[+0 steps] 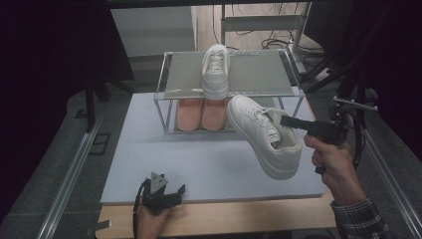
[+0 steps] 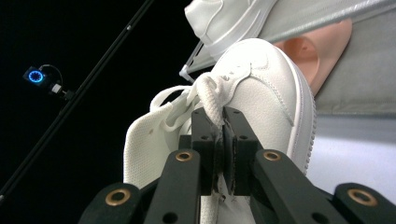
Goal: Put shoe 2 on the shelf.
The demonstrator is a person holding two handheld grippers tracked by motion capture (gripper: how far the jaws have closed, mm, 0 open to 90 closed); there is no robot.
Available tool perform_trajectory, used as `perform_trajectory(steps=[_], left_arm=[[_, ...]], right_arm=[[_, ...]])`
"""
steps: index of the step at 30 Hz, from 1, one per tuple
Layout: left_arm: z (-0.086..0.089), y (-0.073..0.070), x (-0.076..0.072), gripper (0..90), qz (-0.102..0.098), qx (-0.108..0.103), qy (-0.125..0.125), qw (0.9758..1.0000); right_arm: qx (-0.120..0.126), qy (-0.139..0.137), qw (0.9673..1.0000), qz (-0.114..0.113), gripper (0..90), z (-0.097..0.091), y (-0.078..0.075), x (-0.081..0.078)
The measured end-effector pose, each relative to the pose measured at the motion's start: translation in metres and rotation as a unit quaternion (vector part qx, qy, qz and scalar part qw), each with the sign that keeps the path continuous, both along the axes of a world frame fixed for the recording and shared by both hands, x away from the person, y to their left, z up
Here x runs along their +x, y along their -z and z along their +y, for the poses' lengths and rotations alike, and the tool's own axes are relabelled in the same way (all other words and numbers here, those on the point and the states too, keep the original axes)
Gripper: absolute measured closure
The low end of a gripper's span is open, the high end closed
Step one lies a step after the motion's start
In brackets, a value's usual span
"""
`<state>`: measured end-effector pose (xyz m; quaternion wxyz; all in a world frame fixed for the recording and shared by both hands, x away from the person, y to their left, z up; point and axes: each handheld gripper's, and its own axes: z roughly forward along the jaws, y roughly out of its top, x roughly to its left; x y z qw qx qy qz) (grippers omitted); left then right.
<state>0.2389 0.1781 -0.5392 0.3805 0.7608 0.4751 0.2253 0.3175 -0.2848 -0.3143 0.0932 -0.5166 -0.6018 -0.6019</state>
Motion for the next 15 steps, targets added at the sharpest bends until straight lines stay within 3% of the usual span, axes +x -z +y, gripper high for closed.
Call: perform_trajectory(steps=[15], left_arm=[[0.0, 0.0, 0.0, 13.6, 0.0, -0.001, 0.0, 1.0]], right_arm=[[0.013, 0.033, 0.9993, -0.014, 84.5, -0.006, -0.019, 0.017]])
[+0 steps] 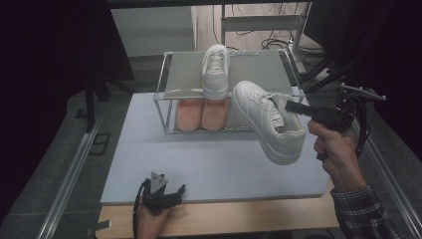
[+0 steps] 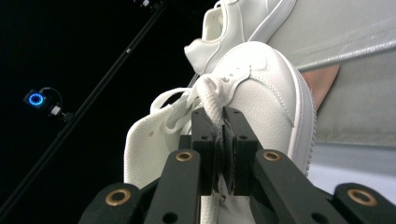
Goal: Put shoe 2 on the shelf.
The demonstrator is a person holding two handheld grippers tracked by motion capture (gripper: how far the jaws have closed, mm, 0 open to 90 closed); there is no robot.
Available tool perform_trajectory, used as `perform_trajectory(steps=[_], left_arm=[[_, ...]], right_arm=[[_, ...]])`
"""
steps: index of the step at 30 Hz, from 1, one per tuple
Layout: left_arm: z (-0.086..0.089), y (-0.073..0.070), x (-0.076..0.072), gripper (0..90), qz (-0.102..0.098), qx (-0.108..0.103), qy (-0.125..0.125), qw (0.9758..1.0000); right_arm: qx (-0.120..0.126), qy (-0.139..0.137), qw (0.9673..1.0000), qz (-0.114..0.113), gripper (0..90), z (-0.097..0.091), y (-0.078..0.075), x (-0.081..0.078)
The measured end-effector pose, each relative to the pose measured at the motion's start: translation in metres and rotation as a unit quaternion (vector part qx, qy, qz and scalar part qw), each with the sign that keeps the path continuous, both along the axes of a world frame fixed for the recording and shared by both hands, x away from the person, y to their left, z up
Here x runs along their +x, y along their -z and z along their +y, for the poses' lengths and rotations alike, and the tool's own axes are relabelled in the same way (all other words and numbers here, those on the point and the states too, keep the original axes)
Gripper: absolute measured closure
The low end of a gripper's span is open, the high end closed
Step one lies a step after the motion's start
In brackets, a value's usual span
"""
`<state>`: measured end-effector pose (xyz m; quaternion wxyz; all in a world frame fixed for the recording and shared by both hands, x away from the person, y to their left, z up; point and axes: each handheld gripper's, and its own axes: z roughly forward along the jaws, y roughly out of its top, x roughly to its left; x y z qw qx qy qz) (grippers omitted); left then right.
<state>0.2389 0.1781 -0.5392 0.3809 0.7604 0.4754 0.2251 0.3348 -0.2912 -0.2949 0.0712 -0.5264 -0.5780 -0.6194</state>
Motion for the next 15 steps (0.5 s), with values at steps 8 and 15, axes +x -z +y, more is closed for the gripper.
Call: perform_trajectory(steps=[8, 15], left_arm=[[0.0, 0.0, 0.0, 13.6, 0.0, 0.0, 0.0, 1.0], [0.0, 0.0, 0.0, 13.7, 0.0, 0.0, 0.0, 1.0]], right_arm=[[0.005, 0.02, 0.9998, -0.002, 84.5, 0.001, -0.003, 0.015], [0.009, 0.038, 0.9993, 0.002, 84.4, 0.004, -0.003, 0.03]])
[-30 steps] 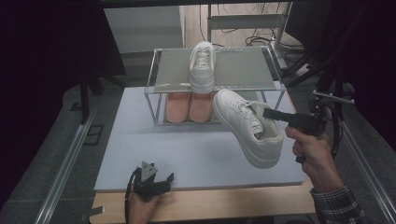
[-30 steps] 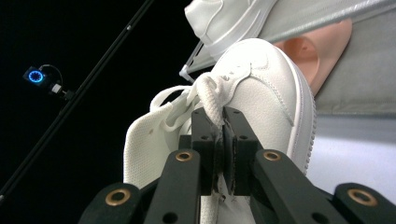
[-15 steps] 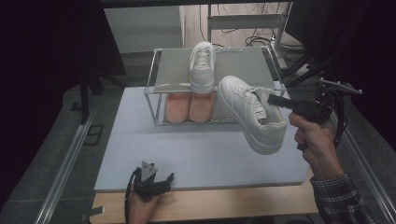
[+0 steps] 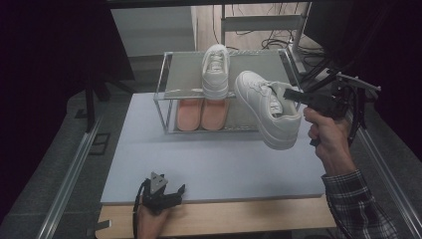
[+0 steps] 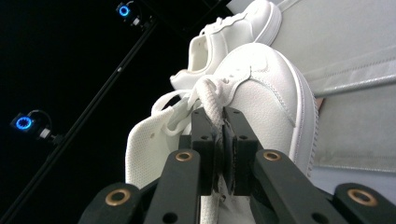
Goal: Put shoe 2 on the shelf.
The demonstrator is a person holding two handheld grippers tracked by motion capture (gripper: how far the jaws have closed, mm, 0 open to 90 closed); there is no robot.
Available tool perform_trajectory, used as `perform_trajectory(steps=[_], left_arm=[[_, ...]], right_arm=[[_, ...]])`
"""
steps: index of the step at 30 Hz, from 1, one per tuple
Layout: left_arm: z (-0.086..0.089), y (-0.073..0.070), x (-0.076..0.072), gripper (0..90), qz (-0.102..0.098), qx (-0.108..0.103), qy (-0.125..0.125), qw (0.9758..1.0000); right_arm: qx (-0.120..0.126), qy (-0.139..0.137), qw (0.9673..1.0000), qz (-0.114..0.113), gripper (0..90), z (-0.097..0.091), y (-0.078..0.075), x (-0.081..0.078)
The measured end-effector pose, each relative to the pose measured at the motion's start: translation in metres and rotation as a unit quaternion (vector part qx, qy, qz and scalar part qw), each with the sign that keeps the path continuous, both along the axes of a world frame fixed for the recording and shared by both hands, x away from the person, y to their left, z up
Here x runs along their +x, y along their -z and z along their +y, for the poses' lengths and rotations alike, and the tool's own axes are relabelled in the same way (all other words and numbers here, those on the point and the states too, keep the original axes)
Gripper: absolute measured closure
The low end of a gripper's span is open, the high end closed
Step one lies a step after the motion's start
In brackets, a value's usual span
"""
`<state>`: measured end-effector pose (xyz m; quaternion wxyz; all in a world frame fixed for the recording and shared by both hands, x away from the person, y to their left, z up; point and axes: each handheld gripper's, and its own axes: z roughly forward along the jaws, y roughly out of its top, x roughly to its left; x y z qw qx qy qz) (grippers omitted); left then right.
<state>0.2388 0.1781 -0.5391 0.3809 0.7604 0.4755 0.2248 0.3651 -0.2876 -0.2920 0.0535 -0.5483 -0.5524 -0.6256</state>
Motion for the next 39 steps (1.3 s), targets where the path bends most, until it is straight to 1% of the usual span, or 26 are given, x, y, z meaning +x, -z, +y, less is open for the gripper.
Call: perform_trajectory(steps=[5, 6, 7, 9, 10, 11, 16, 17, 18, 21, 25, 28, 29, 34, 35, 39], left_arm=[[0.0, 0.0, 0.0, 13.6, 0.0, 0.0, 0.0, 1.0], [0.0, 0.0, 0.0, 13.6, 0.0, 0.0, 0.0, 1.0], [0.0, 0.0, 0.0, 13.6, 0.0, 0.0, 0.0, 1.0], [0.0, 0.0, 0.0, 13.7, 0.0, 0.0, 0.0, 1.0], [0.0, 0.0, 0.0, 13.7, 0.0, 0.0, 0.0, 1.0], [0.0, 0.0, 0.0, 13.6, 0.0, 0.0, 0.0, 1.0], [0.0, 0.0, 0.0, 13.7, 0.0, 0.0, 0.0, 1.0], [0.0, 0.0, 0.0, 13.6, 0.0, 0.0, 0.0, 1.0], [0.0, 0.0, 0.0, 13.7, 0.001, 0.001, 0.001, 1.0], [0.0, 0.0, 0.0, 13.7, 0.0, 0.0, 0.0, 1.0], [0.0, 0.0, 0.0, 13.7, 0.0, 0.0, 0.0, 1.0], [0.0, 0.0, 0.0, 13.7, 0.0, 0.0, 0.0, 1.0], [0.0, 0.0, 0.0, 13.7, 0.0, 0.0, 0.0, 1.0], [0.0, 0.0, 0.0, 13.7, 0.0, 0.001, 0.001, 1.0], [0.0, 0.0, 0.0, 13.7, 0.0, 0.0, 0.0, 1.0], [0.0, 0.0, 0.0, 13.7, 0.0, 0.0, 0.0, 1.0]], right_arm=[[0.004, 0.012, 0.9999, 0.003, 84.3, 0.002, 0.0, 0.01], [0.004, 0.012, 0.9999, 0.003, 84.3, 0.002, 0.0, 0.01], [0.006, 0.017, 0.9998, 0.004, 84.3, 0.003, 0.0, 0.015], [0.007, 0.02, 0.9998, 0.004, 84.3, 0.004, 0.0, 0.019], [0.007, 0.02, 0.9998, 0.004, 84.3, 0.004, 0.0, 0.019], [0.007, 0.025, 0.9997, 0.004, 84.3, 0.005, -0.001, 0.023], [0.004, 0.035, 0.9994, 0.007, 84.2, 0.009, -0.001, 0.033], [0.004, 0.035, 0.9994, 0.007, 84.2, 0.009, -0.001, 0.033], [0.0, 0.04, 0.9992, 0.008, 84.2, 0.012, -0.001, 0.038], [-0.007, 0.047, 0.9989, 0.008, 84.2, 0.016, 0.0, 0.044], [-0.005, 0.05, 0.9986, 0.017, 84.1, 0.018, 0.004, 0.052], [-0.007, 0.053, 0.9984, 0.017, 84.1, 0.019, 0.006, 0.056], [-0.004, 0.056, 0.9982, 0.021, 84.0, 0.02, 0.008, 0.06], [-0.001, 0.063, 0.9978, 0.021, 84.0, 0.02, 0.011, 0.067], [-0.005, 0.067, 0.9975, 0.022, 84.0, 0.022, 0.01, 0.069], [-0.003, 0.072, 0.9972, 0.022, 84.0, 0.023, 0.01, 0.074]])
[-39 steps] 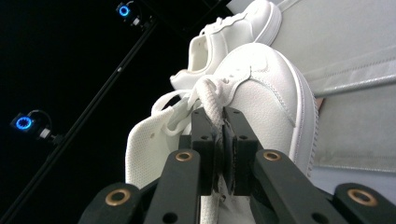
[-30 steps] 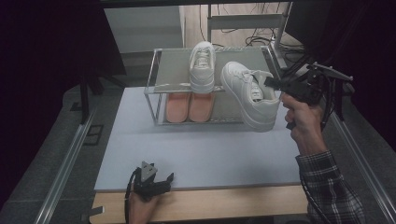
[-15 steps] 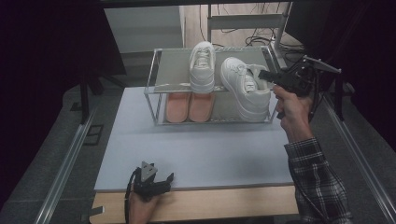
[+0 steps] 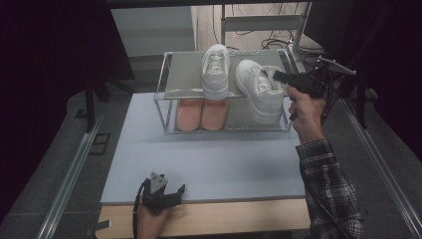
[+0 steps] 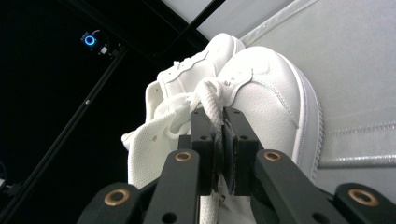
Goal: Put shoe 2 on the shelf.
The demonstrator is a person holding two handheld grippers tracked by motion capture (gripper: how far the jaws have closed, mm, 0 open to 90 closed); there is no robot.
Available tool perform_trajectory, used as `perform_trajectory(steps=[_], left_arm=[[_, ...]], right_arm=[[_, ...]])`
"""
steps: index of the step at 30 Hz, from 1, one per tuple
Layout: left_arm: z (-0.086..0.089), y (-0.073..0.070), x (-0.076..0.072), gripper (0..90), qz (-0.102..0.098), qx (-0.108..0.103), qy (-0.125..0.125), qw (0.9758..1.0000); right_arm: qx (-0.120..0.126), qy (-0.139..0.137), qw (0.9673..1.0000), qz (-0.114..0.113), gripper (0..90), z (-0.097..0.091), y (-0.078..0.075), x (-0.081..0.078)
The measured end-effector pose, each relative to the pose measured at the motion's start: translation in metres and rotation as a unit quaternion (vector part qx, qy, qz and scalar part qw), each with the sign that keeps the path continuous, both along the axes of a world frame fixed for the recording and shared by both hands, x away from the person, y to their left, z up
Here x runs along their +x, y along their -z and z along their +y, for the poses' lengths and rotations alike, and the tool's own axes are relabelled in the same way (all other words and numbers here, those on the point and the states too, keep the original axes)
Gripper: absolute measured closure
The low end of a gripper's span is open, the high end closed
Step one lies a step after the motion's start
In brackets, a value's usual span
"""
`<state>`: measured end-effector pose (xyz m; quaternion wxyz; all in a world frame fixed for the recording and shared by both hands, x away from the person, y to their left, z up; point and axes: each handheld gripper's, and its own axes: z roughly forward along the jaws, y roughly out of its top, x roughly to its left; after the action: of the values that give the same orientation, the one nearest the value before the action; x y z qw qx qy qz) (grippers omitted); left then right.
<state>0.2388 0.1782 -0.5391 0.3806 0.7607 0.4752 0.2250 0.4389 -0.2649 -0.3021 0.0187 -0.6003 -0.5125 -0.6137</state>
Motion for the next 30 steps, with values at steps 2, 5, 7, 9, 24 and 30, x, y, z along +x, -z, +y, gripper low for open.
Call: perform_trajectory(steps=[2, 5, 7, 9, 24, 30], left_arm=[[0.0, 0.0, 0.0, 13.7, 0.0, 0.0, 0.0, 1.0], [0.0, 0.0, 0.0, 13.7, 0.0, 0.0, 0.0, 1.0], [0.0, 0.0, 0.0, 13.7, 0.0, 0.0, 0.0, 1.0], [0.0, 0.0, 0.0, 13.7, -0.001, 0.0, 0.0, 1.0], [0.0, 0.0, 0.0, 13.9, -0.001, 0.0, -0.001, 1.0], [0.0, 0.0, -0.001, 14.0, -0.001, 0.0, -0.001, 1.0]], right_arm=[[-0.003, 0.002, 1.0, 0.0, 83.9, 0.001, 0.0, 0.003], [-0.005, 0.006, 1.0, -0.001, 83.8, 0.004, 0.001, 0.007], [-0.007, 0.007, 1.0, 0.0, 83.8, 0.004, 0.001, 0.008], [-0.008, 0.012, 0.9999, -0.002, 83.8, 0.005, 0.001, 0.012], [-0.017, 0.025, 0.9995, -0.009, 82.6, 0.018, 0.004, 0.028], [-0.017, 0.012, 0.9995, -0.022, 74.2, 0.018, 0.005, 0.027]])
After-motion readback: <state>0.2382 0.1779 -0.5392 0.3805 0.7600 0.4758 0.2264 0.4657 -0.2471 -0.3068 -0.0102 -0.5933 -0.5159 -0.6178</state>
